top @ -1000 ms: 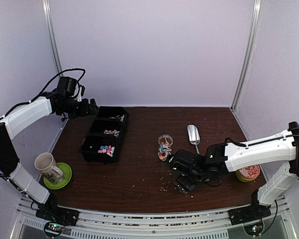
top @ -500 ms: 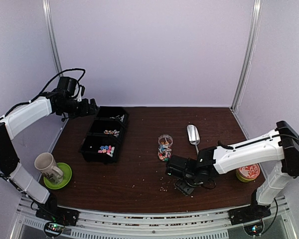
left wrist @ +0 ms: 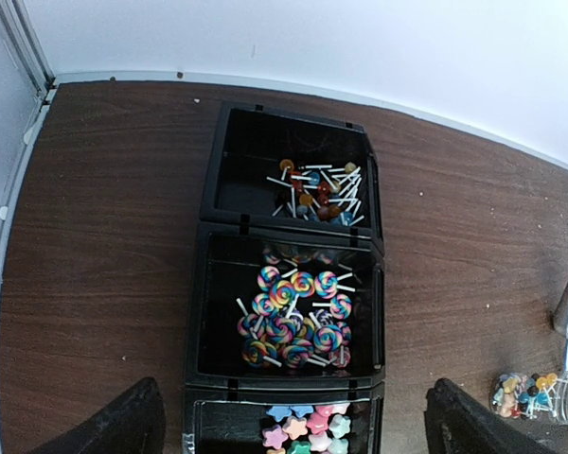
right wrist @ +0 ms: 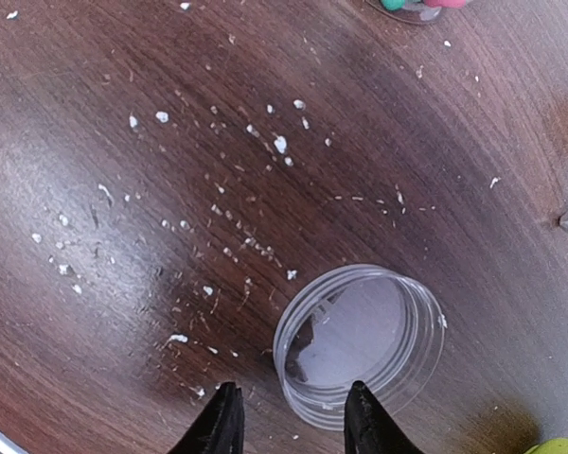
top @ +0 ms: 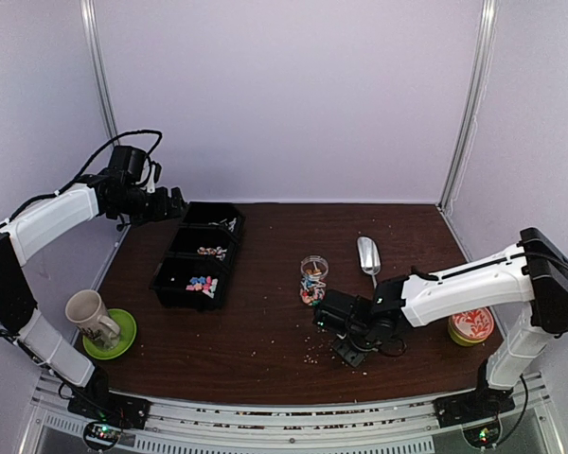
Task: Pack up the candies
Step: Pick up the box lid from the center of the board.
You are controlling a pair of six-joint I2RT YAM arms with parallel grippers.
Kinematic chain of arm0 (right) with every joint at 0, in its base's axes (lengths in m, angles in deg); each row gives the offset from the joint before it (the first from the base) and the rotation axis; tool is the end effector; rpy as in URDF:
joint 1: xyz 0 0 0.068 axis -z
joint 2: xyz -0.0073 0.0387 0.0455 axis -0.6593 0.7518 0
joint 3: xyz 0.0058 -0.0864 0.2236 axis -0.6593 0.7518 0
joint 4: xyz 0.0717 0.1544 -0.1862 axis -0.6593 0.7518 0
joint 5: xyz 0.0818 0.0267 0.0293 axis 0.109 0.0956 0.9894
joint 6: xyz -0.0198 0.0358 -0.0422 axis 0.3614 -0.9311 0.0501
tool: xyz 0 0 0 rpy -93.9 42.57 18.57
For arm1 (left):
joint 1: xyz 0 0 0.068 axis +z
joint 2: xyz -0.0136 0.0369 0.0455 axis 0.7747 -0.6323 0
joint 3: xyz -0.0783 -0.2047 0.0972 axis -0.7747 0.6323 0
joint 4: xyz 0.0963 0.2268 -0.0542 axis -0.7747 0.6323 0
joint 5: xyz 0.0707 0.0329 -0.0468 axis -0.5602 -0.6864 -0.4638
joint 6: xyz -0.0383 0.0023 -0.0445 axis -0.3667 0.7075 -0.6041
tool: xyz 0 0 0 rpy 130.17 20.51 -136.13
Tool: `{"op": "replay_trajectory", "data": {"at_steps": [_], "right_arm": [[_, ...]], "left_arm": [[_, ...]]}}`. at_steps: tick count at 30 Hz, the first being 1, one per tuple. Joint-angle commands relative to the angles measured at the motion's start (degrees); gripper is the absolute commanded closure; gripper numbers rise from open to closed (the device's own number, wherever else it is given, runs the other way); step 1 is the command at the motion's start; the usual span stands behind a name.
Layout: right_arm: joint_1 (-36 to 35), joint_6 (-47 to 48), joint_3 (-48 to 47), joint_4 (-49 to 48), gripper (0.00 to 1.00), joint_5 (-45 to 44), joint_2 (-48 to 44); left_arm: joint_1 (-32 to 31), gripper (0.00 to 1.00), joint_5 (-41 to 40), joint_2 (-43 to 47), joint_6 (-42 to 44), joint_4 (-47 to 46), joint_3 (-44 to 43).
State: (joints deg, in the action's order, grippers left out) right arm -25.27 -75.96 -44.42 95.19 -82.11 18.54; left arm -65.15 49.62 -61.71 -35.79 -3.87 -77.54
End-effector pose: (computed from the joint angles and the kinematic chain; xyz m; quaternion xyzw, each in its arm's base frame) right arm 0.1228 0.2599 0.1297 -0.3736 0.9152 -0.0035 0.1512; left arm 0.3240 -0.0851 0.2762 -0.0859 0.9117 -0.1590 0.3691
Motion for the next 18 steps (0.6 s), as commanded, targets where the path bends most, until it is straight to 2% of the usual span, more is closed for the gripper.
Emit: {"op": "replay_trajectory", "data": {"at_steps": [1, 6, 10, 18], "right_arm": [[0.9, 0.5, -0.3, -1.7, 0.64, 1.3, 1.4], [1.3, 0.6, -0.5, -2.0, 0.66, 1.8, 2.2], [2.0, 0.7, -0.4, -2.2, 0.74, 1.8, 2.4], [2.4, 1.2, -0.4, -2.5, 0.8, 3.2, 2.9]], "left_arm": [[-0.4, 0.02, 0.3, 1.0, 0.4, -2.5, 0.3], [-0.4, 0.02, 0.4, 1.1, 0.4, -2.5, 0.3], [-0.4, 0.02, 0.5, 0.9, 0.4, -2.5, 0.3], [-0.4, 0.02, 0.6, 0.9, 0.4, -2.6, 0.3]]}}
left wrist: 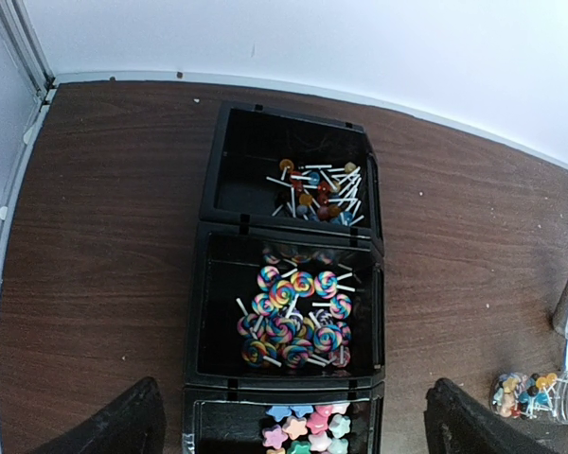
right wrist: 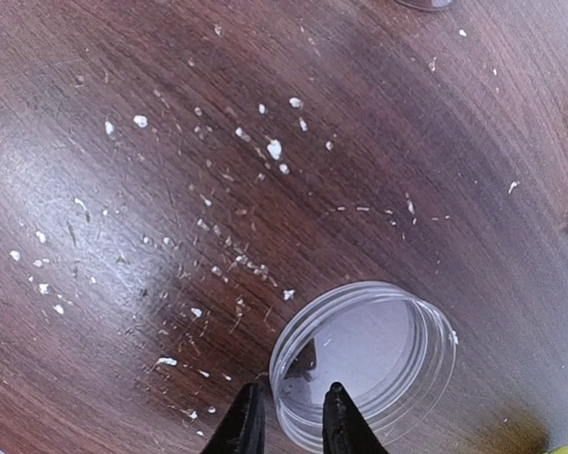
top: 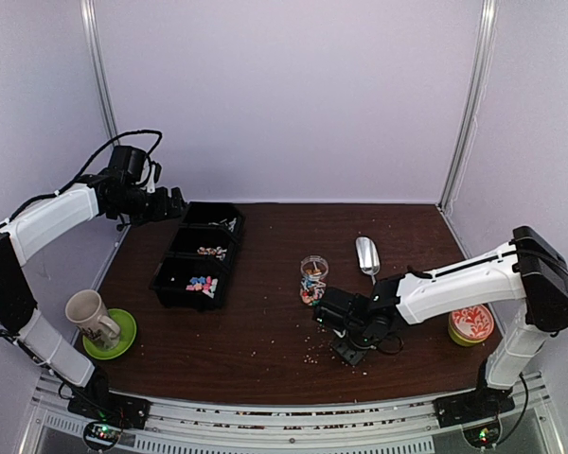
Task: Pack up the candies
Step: Pick up the box lid from the center of the board.
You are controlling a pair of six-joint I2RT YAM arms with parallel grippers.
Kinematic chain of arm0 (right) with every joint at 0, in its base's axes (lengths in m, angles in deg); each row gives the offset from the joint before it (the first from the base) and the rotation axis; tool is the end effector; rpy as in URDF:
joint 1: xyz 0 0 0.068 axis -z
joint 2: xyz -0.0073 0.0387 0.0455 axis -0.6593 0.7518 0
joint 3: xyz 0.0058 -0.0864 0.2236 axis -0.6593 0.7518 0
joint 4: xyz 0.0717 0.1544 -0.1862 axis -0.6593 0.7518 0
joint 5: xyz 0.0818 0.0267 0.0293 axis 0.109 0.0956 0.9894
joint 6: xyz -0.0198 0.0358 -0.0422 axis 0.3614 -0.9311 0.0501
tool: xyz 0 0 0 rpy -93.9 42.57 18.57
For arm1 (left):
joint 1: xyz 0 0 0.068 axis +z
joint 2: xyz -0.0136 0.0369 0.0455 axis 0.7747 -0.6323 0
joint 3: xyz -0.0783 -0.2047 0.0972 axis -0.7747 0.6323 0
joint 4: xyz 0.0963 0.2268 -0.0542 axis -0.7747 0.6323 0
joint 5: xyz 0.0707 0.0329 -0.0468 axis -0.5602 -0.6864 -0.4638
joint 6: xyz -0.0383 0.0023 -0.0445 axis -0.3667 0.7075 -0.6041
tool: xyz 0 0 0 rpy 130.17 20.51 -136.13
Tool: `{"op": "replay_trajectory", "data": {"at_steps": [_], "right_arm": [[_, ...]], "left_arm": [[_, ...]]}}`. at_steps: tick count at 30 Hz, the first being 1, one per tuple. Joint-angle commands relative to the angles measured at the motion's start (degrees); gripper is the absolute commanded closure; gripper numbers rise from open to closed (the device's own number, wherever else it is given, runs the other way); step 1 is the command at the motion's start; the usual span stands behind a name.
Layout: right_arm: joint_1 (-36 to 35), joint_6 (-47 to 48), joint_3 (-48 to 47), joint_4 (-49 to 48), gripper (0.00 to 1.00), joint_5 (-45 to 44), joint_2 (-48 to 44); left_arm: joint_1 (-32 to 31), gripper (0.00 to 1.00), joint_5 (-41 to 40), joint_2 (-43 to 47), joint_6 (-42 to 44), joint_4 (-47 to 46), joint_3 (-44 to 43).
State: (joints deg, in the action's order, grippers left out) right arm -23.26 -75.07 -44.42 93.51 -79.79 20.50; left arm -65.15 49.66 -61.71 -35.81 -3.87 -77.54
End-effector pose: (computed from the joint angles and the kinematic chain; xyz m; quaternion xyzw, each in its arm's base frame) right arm 0.1319 0.2596 0.1209 -0.3677 0.9199 0.0060 0.1360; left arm 0.3240 -0.0851 0.2762 -0.0859 0.9116 -0.1594 0.3689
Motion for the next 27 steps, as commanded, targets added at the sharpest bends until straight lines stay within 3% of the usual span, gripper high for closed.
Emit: {"op": "replay_trajectory", "data": {"at_steps": [1, 6, 10, 21, 27], "right_arm": [[0.5, 0.3, -0.4, -0.9, 0.81, 1.4, 1.0], [0.7, 0.8, -0.2, -1.1, 0.85, 2.8, 1.0], [0.9, 1.0, -0.5, -0.9, 1.0, 3.1, 0.6], [1.1, 4.4, -4.3, 3.3, 1.0, 6.5, -4.0], [1.3, 8.9, -8.1, 5.5, 1.0, 12.3, -10.9]], "left_arm": [[-0.4, 0.02, 0.6, 0.8, 0.4, -2.6, 0.3], [-0.4, 0.02, 0.7, 0.7, 0.4, -2.6, 0.3], [-0.4, 0.02, 0.7, 0.7, 0.4, -2.5, 0.3], [-0.7, 0.02, 2.5, 1.1, 1.6, -3.4, 0.1], [-4.2, 0.02, 4.0, 3.6, 8.0, -6.4, 0.3]]}}
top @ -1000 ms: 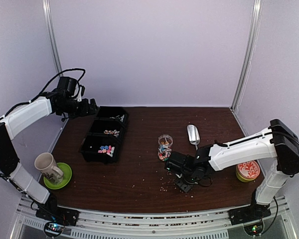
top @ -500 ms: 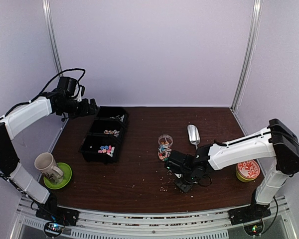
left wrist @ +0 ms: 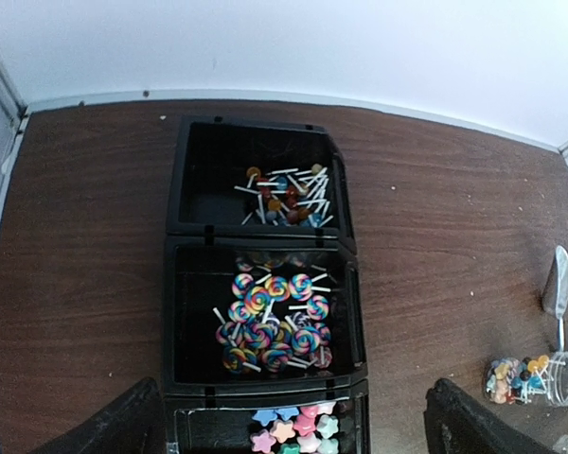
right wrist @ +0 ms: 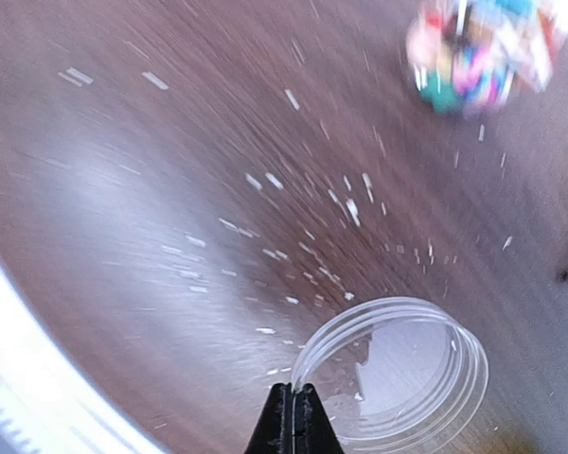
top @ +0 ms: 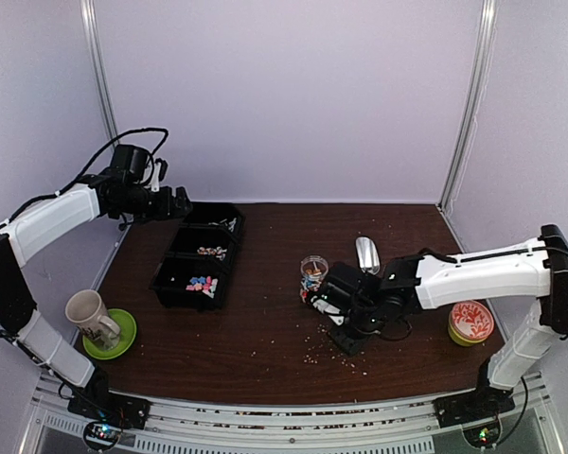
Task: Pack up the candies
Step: Pick up the box lid from the center of the board.
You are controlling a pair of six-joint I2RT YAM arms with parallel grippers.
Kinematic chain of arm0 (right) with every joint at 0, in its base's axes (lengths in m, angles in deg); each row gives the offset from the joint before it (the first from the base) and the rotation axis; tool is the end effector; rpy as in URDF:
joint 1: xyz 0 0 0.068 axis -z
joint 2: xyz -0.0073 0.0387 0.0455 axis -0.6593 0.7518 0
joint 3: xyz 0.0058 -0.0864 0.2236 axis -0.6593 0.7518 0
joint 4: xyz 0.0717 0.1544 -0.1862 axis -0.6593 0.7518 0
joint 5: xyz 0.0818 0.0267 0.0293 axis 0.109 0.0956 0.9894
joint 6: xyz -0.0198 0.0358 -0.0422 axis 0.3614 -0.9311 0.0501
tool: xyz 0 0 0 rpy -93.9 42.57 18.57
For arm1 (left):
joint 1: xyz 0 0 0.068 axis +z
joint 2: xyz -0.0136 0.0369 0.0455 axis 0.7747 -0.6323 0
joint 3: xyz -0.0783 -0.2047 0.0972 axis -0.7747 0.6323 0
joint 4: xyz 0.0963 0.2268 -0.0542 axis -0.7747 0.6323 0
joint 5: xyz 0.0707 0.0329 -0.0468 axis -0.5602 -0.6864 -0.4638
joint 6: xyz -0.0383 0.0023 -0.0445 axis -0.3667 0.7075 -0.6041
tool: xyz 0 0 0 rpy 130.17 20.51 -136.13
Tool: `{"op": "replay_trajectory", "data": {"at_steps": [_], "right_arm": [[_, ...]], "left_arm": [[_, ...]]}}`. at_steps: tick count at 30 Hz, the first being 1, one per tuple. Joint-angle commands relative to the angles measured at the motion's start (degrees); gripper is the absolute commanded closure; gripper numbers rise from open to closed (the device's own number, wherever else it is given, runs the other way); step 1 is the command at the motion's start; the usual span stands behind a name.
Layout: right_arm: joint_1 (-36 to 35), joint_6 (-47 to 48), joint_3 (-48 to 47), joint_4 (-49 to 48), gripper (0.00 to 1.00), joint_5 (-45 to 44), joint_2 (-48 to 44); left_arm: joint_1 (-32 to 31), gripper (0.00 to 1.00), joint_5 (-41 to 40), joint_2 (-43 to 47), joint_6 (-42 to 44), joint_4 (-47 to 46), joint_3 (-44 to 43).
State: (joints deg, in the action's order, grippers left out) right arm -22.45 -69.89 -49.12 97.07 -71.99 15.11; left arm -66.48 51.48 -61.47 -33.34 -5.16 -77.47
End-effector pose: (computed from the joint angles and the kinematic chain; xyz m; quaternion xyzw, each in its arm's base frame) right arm 0.1334 0.2664 0.1653 -0.4063 0.8991 0.0873 0.1373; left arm 0.3225 -0.0942 0.2791 -0.0484 0.9089 -0.1731 0.3764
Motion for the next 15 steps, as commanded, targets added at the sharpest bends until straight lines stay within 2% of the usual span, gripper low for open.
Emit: {"op": "replay_trajectory", "data": {"at_steps": [1, 6, 12, 15], "right_arm": [[0.5, 4.4, -4.0, 2.0, 1.0, 5.7, -6.8], [1.0, 7.3, -5.7, 1.1, 1.0, 13.4, -12.8], [1.2, 9.5, -5.9, -4.2, 1.0, 24.3, -18.8], [1.3, 9.9, -5.7, -7.2, 1.0, 29.7, -20.9]], "left_arm": [[-3.9, 0.02, 2.3, 3.9, 7.4, -5.5, 0.1], [-9.9, 0.02, 7.4, 6.7, 19.0, -6.7, -0.3], [-14.0, 0.02, 19.7, 14.3, 28.3, -13.2, 5.3], [-16.9, 0.02, 23.0, 17.4, 34.6, -13.8, 7.6]]}}
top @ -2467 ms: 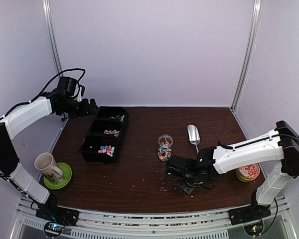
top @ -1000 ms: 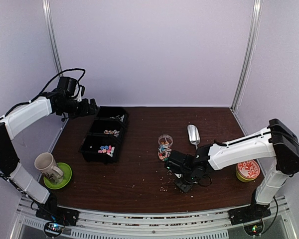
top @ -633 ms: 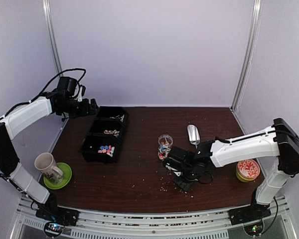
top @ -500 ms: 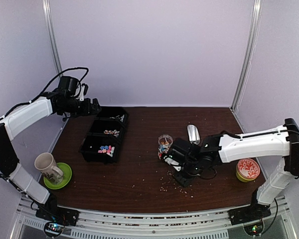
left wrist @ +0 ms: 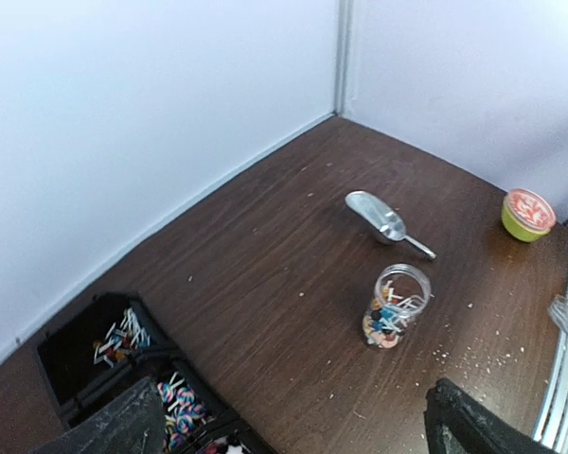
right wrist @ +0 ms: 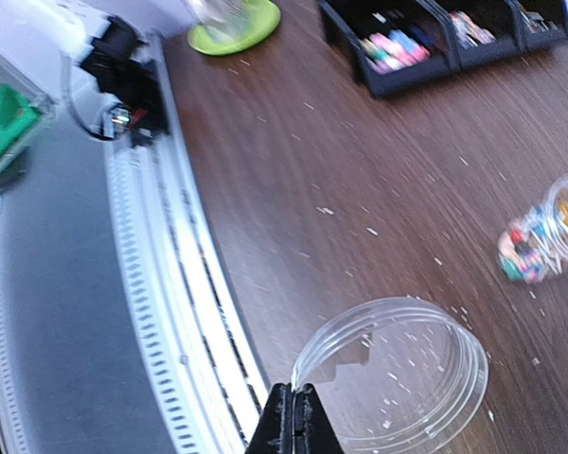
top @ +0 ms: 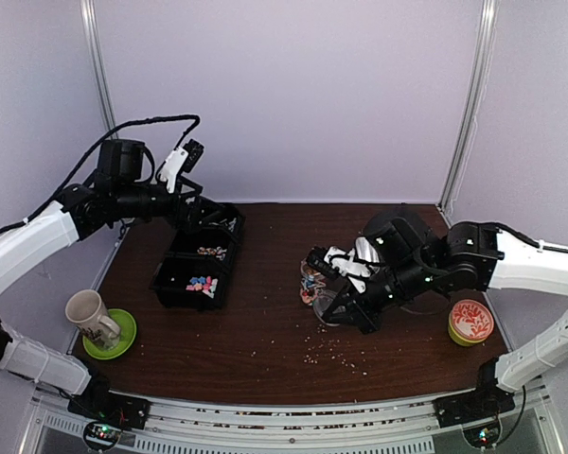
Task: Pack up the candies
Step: Pick up the box lid from the center of the board, then pass from the right arm to the left
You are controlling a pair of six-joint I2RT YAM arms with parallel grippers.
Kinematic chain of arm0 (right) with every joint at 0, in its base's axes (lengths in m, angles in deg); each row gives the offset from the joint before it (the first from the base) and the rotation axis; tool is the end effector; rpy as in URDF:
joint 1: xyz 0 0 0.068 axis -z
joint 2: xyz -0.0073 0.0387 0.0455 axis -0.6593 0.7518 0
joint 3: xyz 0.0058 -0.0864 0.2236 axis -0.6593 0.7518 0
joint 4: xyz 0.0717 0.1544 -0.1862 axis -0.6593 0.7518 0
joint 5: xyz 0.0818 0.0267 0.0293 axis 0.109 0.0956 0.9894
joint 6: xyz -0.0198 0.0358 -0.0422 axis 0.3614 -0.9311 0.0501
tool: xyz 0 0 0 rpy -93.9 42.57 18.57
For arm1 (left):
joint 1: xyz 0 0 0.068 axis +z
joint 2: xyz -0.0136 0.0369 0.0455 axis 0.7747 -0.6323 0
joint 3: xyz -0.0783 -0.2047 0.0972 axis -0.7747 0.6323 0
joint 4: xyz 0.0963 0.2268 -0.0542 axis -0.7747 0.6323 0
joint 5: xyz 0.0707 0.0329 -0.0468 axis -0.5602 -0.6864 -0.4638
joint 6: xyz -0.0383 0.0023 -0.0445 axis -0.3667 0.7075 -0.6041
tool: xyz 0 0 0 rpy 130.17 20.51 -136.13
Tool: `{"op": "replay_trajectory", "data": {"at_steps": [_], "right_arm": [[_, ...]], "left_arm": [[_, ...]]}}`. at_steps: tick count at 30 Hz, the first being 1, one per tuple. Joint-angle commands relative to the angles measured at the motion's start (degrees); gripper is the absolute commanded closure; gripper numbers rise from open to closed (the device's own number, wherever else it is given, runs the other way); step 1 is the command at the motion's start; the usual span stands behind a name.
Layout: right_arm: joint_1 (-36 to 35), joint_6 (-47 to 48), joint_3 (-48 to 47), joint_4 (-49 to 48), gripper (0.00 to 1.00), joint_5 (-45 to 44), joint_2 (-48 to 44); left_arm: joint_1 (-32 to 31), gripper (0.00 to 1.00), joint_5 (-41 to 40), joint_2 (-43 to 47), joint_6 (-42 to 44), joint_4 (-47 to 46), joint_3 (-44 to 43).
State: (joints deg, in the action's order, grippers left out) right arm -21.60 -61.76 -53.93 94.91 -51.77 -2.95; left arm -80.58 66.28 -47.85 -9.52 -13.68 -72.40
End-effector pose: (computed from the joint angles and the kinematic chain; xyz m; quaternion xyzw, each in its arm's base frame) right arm 0.1142 0.2517 0.2798 -0.4837 0.7811 0.3284 0.2191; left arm 0.2484 -0.1585 0.3353 0.3006 0.7763 -0.2737 0.4818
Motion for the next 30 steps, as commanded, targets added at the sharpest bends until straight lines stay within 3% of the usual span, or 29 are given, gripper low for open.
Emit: {"op": "replay_trajectory", "data": {"at_steps": [1, 11, 21, 30], "right_arm": [[0.4, 2.0, -0.8, -5.9, 1.0, 11.0, -3.1], [0.8, 2.0, 0.1, -14.4, 1.0, 27.5, -3.9], [1.4, 0.6, 1.8, -19.9, 1.0, 36.9, -3.9], [2.2, 1.1, 2.9, -19.3, 1.0, 39.9, -2.9]], "left_arm": [[-3.8, 0.02, 9.6, 4.7, 13.4, -5.3, 3.3], [-11.1, 0.07, 26.7, 11.7, 30.6, -8.2, 10.8], [-26.2, 0.14, 14.9, 4.4, 44.1, 6.7, 1.8], [-32.3, 0.39, 11.2, 1.9, 48.0, 8.1, -0.1]]}}
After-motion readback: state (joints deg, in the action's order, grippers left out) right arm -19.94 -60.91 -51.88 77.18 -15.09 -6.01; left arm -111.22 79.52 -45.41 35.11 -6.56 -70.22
